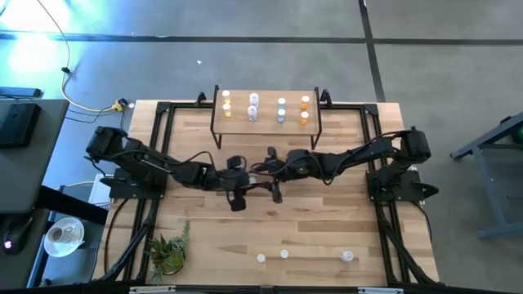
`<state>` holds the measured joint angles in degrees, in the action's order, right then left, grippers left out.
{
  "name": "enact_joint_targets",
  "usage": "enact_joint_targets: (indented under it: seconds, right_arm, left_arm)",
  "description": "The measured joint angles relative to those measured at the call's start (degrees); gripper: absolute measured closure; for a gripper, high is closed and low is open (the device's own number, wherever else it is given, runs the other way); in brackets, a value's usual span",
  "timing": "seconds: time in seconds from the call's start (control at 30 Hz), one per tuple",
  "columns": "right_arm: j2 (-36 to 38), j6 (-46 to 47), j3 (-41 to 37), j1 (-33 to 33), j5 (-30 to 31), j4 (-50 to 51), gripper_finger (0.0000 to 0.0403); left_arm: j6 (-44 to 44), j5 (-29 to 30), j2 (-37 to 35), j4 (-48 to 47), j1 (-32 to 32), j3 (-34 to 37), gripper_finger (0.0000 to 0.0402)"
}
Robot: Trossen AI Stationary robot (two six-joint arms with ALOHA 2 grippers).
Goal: Pick and place medicine bottles onto shelf by color
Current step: Put the blue pill bottle on the shelf aligned with the blue pill bottles
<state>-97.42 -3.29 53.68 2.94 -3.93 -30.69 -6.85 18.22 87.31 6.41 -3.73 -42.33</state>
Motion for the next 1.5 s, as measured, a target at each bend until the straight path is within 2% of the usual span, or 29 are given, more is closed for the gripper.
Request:
enact_joint_targets:
  seconds: [0.27,1.0,1.5]
  right_arm:
    - [-0.18,1.56,0.34,0.22,-0.19,5.67,0.0201]
    - [-0.18,1.97,0.34,0.07,-0.19,9.13,0.0202]
    - [-0.14,2.84,0.34,-0.72,-0.21,9.35,0.0295]
  left_arm:
    - [-0.42,-0.02,3.86,-2.48,0.00,-3.33,0.0309]
    - [-0.42,0.13,3.83,0.29,0.07,-4.11,0.0309]
    - [-0.43,0.41,3.83,0.79,0.07,-4.02,0.0309]
